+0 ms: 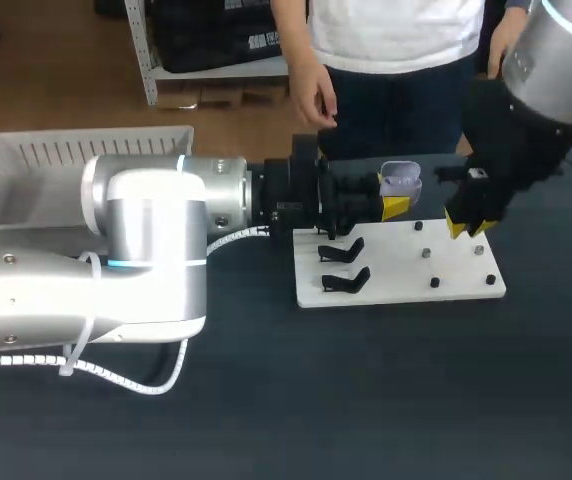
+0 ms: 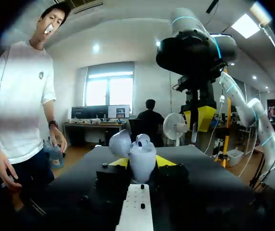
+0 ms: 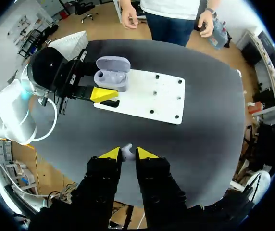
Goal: Pick up each earbud case from the left stands, insert the matching earbuds, close the lid, and place the case in the box.
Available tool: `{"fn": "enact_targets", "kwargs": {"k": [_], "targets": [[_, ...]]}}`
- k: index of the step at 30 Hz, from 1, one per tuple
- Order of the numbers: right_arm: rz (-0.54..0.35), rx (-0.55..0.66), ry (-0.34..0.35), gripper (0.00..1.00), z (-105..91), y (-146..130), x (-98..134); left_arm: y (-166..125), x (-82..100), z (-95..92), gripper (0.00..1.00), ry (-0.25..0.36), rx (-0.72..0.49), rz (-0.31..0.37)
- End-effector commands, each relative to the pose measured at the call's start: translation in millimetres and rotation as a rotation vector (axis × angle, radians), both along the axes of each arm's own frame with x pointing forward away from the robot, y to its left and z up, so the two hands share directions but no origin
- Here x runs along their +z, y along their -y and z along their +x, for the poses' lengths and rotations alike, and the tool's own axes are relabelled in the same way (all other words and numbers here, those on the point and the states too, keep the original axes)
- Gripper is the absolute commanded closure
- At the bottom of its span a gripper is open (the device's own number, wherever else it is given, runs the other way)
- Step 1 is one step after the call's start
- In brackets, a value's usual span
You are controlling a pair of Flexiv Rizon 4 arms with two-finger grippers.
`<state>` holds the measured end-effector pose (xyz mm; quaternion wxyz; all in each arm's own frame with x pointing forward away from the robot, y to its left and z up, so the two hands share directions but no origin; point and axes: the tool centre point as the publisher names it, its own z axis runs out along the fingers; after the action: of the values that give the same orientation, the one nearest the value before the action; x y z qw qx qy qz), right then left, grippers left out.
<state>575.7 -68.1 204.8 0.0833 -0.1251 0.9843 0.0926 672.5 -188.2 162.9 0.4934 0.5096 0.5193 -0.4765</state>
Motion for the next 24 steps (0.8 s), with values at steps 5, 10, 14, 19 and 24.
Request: {"fn": "enact_targets", "kwargs": {"k": [5,10,14,19,24], "targets": [[-0.052,0.109,-0.004,1.0,24.3,-22,17,0,-1.5,-1.1,1.0,0.004,0.006,-0.006],[-0.067,0.17,0.016,1.0,36.9,-34,23,0,-1.5,-1.1,1.0,0.004,0.006,-0.006],[-0.084,0.21,0.03,1.0,45.1,-42,25,0,-1.5,-1.1,1.0,0.004,0.006,-0.006],[-0.095,0.241,0.037,1.0,54.4,-49,26,0,-1.5,-1.1,1.0,0.004,0.006,-0.006],[-0.095,0.257,0.044,1.0,60.2,-52,29,0,-1.5,-1.1,1.0,0.004,0.006,-0.006]]}}
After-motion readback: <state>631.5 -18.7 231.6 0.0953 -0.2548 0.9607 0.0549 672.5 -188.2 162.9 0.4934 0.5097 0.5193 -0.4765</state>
